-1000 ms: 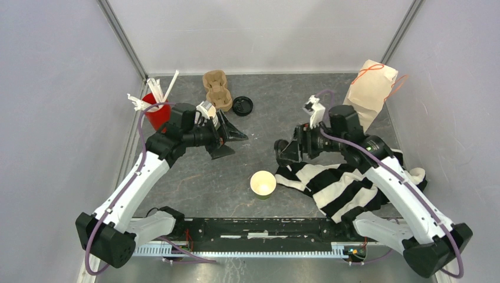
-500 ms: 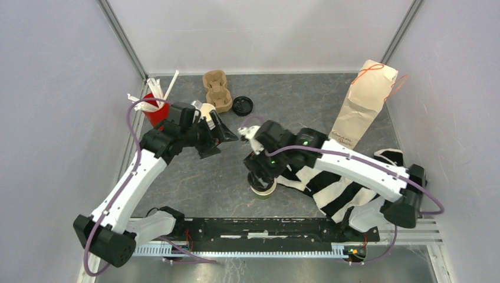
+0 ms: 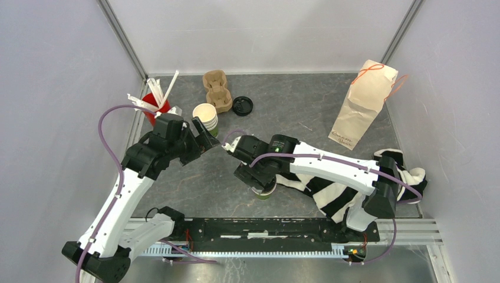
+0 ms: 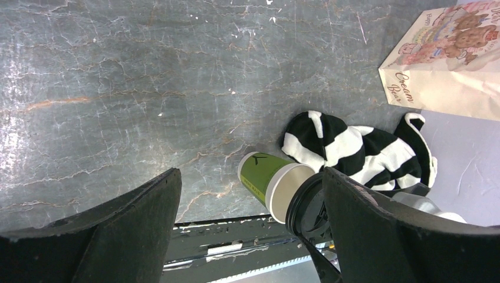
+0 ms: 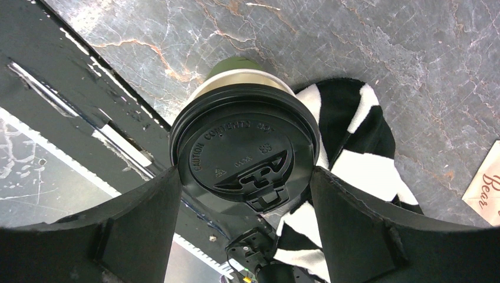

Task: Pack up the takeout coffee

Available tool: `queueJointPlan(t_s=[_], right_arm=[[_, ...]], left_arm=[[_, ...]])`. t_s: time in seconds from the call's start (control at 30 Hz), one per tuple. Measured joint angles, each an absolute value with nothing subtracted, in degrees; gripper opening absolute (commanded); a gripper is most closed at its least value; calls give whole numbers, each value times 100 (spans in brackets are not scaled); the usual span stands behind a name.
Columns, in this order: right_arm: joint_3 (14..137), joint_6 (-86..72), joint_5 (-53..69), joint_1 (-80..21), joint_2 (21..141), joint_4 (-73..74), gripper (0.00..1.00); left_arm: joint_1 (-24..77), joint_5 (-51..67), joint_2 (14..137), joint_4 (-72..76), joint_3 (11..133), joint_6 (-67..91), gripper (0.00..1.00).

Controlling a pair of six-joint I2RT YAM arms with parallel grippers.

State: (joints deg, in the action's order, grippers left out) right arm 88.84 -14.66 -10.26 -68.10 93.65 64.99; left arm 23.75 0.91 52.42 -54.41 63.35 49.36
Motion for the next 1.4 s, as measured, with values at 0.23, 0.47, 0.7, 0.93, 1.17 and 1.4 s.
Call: queueJointPlan(t_s=[0.23,0.47,0.7,0.93,1.17,1.4], right_arm=[[8755,-1444,-1109,-6810,9476,6447,84],[8680,-1352,-1140,-6810,9542,6375,84],[8674,-1295,-1151,-6799,9588,6357,84],[8661,-1258,-1094,-6799,9596,6342,84],[8656,-1256,-1059,-6799,9655,6326,85],[8652,-1260,-1055,-6799,9660,6324,85]], left_arm=[[2375,49,5234,-5441,6337,4877,95],[2375,51,5262,-5428,6337,4807,94],[2375,64,5367,-5415,6337,4740,95],[2375,165,5384,-5384,6337,4700,95],[2375,189,5395,-5387,6337,4646,95],[2375,207,5404,-5389,6337,4563,95]])
